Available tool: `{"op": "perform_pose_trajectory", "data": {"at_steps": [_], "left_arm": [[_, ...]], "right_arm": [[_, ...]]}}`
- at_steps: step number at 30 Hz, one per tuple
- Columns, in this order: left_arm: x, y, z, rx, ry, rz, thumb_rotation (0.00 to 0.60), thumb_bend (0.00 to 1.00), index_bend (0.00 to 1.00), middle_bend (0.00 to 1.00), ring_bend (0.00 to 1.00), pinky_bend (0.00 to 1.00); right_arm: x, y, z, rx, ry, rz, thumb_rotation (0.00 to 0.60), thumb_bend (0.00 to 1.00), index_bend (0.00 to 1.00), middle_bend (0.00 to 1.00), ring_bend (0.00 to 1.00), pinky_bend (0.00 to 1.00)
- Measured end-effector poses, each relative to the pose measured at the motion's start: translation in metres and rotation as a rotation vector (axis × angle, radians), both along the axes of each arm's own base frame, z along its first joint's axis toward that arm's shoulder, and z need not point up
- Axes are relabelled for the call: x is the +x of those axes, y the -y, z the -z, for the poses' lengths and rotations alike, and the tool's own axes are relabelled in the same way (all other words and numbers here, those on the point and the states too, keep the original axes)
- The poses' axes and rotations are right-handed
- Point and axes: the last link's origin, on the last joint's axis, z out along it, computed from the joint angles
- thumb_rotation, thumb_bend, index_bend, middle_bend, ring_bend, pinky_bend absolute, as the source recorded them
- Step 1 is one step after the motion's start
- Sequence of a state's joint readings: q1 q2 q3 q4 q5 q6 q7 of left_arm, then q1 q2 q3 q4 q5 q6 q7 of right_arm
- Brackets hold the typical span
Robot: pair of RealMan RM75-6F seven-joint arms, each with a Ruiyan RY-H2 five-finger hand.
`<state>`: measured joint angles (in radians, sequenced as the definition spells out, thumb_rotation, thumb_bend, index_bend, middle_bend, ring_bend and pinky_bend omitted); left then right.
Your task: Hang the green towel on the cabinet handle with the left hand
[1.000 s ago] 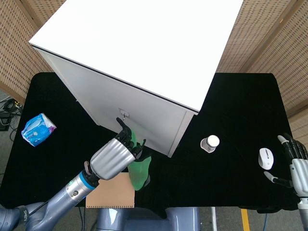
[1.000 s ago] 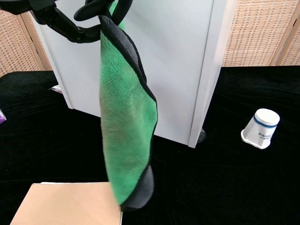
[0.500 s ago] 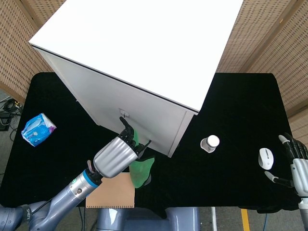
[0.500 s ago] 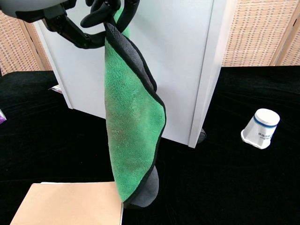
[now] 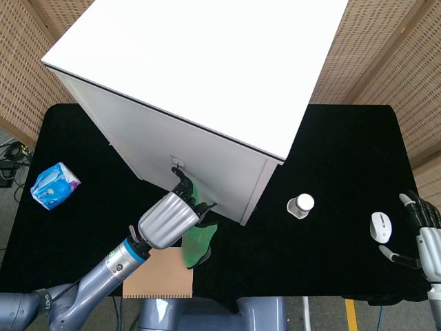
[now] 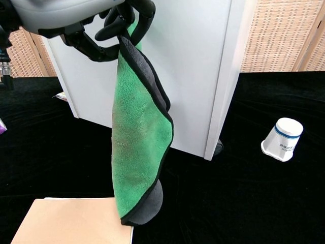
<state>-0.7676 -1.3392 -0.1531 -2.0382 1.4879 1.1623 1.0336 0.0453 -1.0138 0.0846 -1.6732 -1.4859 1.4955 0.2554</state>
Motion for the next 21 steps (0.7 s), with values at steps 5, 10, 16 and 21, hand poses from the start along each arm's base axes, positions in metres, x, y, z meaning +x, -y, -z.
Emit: {"op": "perform_pose_trajectory", "data": {"at_steps": [5, 10, 16, 21], "left_arm": [[-0.003, -0.001, 0.003, 0.003, -0.007, -0.002, 0.600, 0.44, 0.60, 0.80, 0.58, 0.49], [-0.007, 0.000, 0.004, 0.004, -0.016, -0.004, 0.600, 0.34, 0.53, 0.73, 0.52, 0.42], [-0.015, 0.002, 0.006, 0.027, -0.052, 0.025, 0.600, 0.10, 0.23, 0.28, 0.12, 0.09], [-0.021, 0.007, 0.005, 0.037, -0.047, 0.068, 0.600, 0.07, 0.07, 0.00, 0.00, 0.00]], "right_arm": [[0.000, 0.000, 0.000, 0.001, 0.001, 0.000, 0.600, 0.07, 0.00, 0.00, 0.00, 0.00], [0.000, 0.000, 0.000, 0.001, 0.000, 0.000, 0.600, 0.07, 0.00, 0.00, 0.00, 0.00], [0.000, 0.000, 0.000, 0.002, -0.001, 0.003, 0.600, 0.07, 0.00, 0.00, 0.00, 0.00], [0.000, 0.000, 0.000, 0.000, 0.000, 0.005, 0.600, 0.07, 0.00, 0.00, 0.00, 0.00]]}}
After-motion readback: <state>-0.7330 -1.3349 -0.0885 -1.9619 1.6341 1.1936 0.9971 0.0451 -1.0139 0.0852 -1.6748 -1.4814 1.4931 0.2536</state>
